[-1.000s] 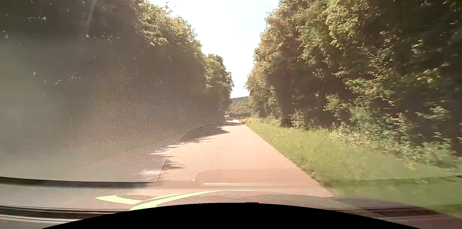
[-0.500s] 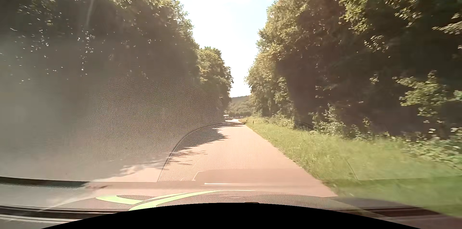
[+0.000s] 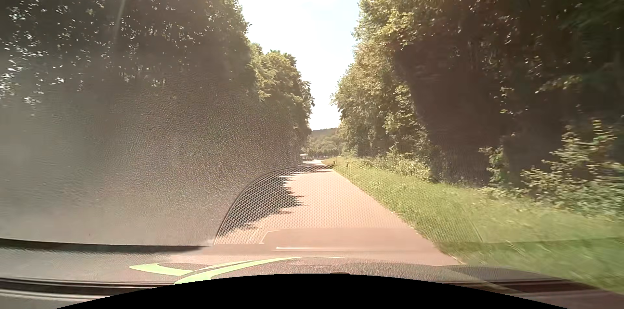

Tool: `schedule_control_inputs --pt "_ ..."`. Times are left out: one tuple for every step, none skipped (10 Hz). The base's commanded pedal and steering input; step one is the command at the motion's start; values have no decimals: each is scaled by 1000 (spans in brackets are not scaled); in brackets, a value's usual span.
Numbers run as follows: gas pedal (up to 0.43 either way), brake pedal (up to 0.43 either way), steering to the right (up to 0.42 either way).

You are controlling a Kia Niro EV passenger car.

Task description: Follow the waypoints while adhering to traffic rules and regulations

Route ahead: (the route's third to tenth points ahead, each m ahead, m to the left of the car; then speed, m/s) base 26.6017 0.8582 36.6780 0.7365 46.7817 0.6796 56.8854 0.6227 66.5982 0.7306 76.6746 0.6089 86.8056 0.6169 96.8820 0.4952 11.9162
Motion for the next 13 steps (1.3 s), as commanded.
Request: schedule_control_inputs --pt "87 0 4" --pt "87 0 3" --pt "87 0 1" --pt "87 0 0" --pt "87 0 0" --pt "87 0 0" --pt "87 0 0" --pt "87 0 0" --pt "87 0 0" --pt "87 0 0" --pt "87 0 0" --pt "79 0 0" --pt "79 0 1"
